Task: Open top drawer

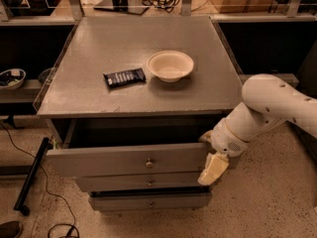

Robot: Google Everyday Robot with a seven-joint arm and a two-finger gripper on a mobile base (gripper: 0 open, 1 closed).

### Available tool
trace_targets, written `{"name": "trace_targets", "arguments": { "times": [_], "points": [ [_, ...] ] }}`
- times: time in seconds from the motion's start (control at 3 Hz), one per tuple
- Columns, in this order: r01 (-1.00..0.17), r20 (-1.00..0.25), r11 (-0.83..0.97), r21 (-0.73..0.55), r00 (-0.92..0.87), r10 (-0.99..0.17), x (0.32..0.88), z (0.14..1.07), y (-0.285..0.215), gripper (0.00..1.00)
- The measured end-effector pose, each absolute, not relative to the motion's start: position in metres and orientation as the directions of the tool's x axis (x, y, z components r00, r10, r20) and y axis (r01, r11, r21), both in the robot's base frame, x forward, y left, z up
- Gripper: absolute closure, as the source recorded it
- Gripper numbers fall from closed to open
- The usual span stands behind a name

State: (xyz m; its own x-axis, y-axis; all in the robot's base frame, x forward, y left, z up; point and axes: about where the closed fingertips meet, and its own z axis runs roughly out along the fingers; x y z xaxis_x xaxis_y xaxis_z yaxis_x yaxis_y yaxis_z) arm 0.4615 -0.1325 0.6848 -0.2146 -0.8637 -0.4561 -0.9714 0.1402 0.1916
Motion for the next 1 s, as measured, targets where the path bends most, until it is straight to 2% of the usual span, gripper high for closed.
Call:
{"name": "trace_targets", "arguments": {
  "times": [0.33,0.67,1.0],
  "points": [
    [-0.971,-0.456,0.140,0.192,-0.215,-0.864,0.4615,0.6848,-0.1325,0.50],
    [-0.971,-0.456,0.140,0.192,-0.215,-0.864,0.4615,0.6848,-0.1325,0.81],
    [-0.971,-0.456,0.140,0.192,-0.214,-0.864,0.4614,0.6849,-0.1325,1.00]
  ]
}}
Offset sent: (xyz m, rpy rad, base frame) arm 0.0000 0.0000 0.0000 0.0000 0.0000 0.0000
